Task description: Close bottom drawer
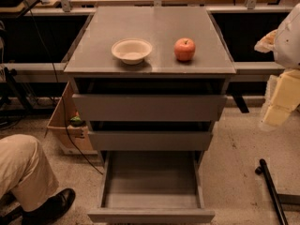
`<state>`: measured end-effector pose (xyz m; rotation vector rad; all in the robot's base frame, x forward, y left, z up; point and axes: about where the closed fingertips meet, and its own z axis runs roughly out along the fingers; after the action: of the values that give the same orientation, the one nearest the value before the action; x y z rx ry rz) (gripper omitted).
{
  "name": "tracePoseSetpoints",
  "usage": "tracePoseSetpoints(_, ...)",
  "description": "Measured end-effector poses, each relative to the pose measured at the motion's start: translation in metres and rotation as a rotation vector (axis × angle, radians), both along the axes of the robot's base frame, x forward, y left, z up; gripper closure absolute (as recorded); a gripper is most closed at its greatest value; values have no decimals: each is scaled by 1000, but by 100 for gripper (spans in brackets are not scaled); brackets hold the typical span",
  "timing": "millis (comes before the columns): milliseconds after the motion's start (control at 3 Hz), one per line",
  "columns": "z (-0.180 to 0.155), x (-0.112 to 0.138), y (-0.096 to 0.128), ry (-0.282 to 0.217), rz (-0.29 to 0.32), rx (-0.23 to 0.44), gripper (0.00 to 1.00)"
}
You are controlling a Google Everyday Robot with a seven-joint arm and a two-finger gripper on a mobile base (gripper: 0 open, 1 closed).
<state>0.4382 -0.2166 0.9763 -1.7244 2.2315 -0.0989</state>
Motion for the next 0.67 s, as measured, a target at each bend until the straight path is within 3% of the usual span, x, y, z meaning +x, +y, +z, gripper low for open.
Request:
tracePoseSetpoints(333,-4,0,2,2,1,10,0)
tracePoseSetpoints(667,-27,1,15,14,6,70,0)
